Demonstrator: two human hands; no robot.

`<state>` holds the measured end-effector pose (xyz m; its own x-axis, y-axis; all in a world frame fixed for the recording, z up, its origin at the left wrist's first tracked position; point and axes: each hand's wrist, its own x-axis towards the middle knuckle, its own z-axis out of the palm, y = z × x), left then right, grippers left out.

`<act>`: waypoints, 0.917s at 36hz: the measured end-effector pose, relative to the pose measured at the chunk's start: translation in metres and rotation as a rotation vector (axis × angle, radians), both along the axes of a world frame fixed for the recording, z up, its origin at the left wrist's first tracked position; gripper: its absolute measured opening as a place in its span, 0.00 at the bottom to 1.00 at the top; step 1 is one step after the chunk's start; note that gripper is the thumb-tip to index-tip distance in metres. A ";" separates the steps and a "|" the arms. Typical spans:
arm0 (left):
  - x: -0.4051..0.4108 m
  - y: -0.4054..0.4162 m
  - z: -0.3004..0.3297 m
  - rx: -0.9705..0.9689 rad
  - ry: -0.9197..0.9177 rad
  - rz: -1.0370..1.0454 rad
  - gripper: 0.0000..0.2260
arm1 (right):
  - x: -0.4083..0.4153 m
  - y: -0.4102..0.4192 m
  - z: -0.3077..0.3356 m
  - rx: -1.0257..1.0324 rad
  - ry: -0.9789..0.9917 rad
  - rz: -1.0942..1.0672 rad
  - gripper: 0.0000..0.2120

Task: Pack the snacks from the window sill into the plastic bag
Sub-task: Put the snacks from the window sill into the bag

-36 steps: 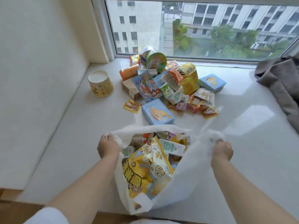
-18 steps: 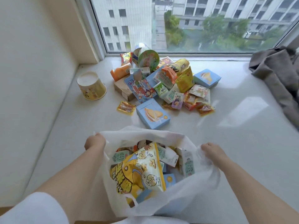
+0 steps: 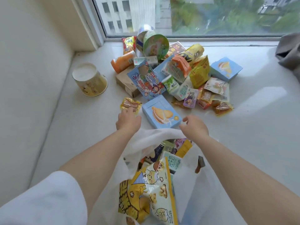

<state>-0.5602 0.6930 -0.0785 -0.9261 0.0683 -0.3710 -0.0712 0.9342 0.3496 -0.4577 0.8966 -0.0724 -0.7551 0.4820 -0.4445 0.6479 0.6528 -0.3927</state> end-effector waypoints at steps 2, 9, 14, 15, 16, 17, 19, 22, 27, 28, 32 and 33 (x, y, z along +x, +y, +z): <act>-0.015 -0.002 -0.011 -0.038 0.008 -0.037 0.18 | -0.015 -0.001 -0.010 0.006 -0.031 0.009 0.17; -0.069 -0.012 -0.052 -0.199 -0.015 -0.228 0.17 | -0.068 -0.005 -0.045 0.046 -0.111 0.046 0.29; -0.102 -0.008 -0.071 -0.304 -0.009 -0.425 0.25 | -0.098 -0.004 -0.065 -0.022 -0.107 -0.015 0.38; -0.108 -0.008 -0.075 -0.314 -0.001 -0.458 0.26 | -0.103 -0.003 -0.069 -0.038 -0.100 -0.038 0.39; -0.113 -0.008 -0.079 -0.325 0.005 -0.492 0.26 | -0.107 -0.001 -0.072 -0.054 -0.099 -0.058 0.40; -0.117 -0.009 -0.083 -0.334 0.006 -0.525 0.25 | -0.110 0.000 -0.075 -0.074 -0.106 -0.078 0.41; -0.122 -0.013 -0.090 -0.344 -0.021 -0.570 0.25 | -0.113 0.002 -0.081 -0.133 -0.146 -0.119 0.43; -0.121 -0.017 -0.099 -0.314 -0.050 -0.538 0.28 | -0.114 0.000 -0.089 -0.155 -0.221 -0.146 0.46; -0.120 -0.015 -0.108 -0.229 -0.017 -0.381 0.25 | -0.107 -0.008 -0.097 -0.151 -0.280 -0.170 0.47; -0.120 -0.014 -0.108 -0.210 -0.031 -0.346 0.24 | -0.105 -0.009 -0.098 -0.160 -0.293 -0.184 0.47; -0.109 -0.012 -0.109 -0.211 -0.052 -0.292 0.19 | -0.099 -0.014 -0.100 -0.200 -0.336 -0.228 0.47; -0.106 -0.011 -0.109 -0.220 -0.064 -0.284 0.18 | -0.098 -0.015 -0.100 -0.213 -0.335 -0.248 0.47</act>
